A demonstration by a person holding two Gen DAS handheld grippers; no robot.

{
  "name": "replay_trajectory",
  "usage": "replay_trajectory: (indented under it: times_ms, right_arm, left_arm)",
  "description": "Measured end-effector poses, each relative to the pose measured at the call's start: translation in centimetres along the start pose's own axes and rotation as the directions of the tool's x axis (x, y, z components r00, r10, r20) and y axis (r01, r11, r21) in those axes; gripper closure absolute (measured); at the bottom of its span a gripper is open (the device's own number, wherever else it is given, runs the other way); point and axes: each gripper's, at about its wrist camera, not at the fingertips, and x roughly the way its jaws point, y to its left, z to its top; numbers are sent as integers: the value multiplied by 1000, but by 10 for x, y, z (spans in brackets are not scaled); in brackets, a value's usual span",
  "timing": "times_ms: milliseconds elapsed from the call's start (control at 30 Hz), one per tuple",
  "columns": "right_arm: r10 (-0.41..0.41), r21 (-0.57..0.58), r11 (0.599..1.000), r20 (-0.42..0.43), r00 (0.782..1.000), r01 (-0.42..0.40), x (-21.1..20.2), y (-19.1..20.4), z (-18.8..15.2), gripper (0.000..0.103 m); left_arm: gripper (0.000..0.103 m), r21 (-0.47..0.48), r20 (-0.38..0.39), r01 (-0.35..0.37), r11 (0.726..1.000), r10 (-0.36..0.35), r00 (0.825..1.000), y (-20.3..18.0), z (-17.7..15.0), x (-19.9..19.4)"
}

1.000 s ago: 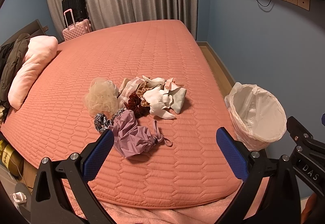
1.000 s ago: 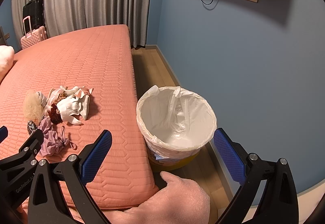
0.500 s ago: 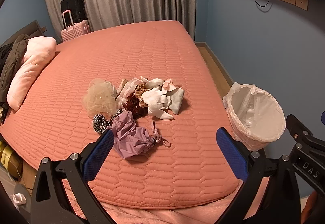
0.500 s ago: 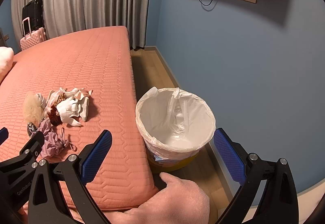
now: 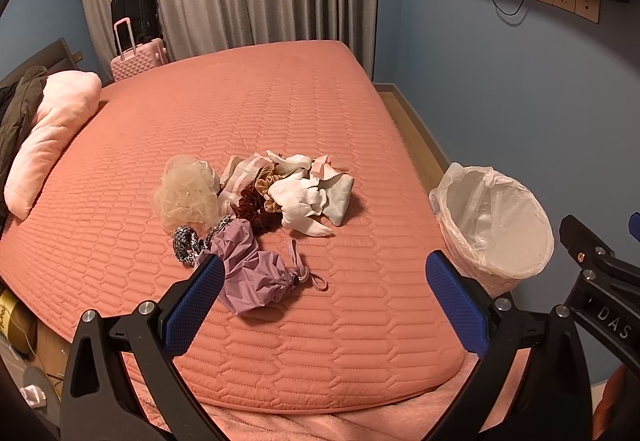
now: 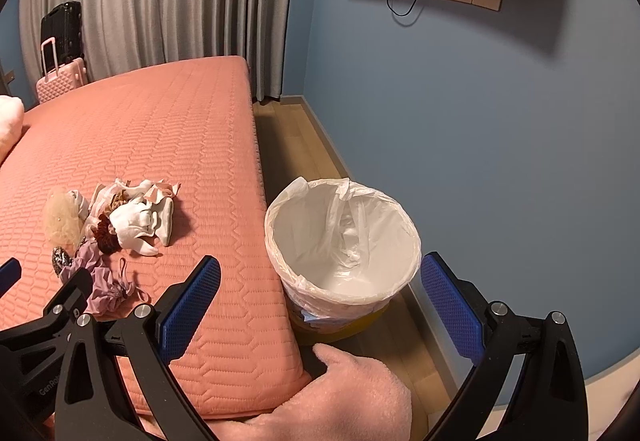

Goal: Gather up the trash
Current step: 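Grasp the lilac pouch with the left tool while the right tool grasps the leopard scarf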

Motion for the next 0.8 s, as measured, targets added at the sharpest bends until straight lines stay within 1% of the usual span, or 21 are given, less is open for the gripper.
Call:
replay_trajectory:
  times_ms: [67,267,400,467,600,633,700,767,800]
  right_arm:
    - [-2,5,1000,11,1000,2,-3,2,0,6]
    - [5,11,1000,36,999,-6,-6,13,2,6]
    - [22,8,1000,45,999,-23,-3,26,3,6]
    - [41,8,999,46,998,-41,0,35,3,6]
    - [86,7,996,26,996,-86,10,54,3,6]
    - [100,5,995,20,995,-100,14,61,3,6]
    - [123,-1,992,10,992,-123,21,73,2,6]
    - [146,-9,989,-4,989,-146,29,86,1,6]
    - [157,-13,987,-12,987,-157,33,92,1,6]
  left_arm:
    - [7,-1,-1,17,1000,-17,1000,3,0,2]
    - [7,11,24,31,999,-32,999,18,0,9]
    - [8,-38,24,44,998,-44,999,43,-1,20]
    - [8,-61,31,29,998,-27,999,56,-1,25]
    - [8,-100,10,7,995,-6,1000,85,-4,44]
    - [8,-106,-6,-1,994,1,1000,91,-5,50]
    - [8,-107,-27,-1,994,-2,1000,103,-9,62]
    - [8,-99,-57,-31,995,26,998,113,-12,74]
    - [8,-102,-68,-30,994,23,997,119,-14,82]
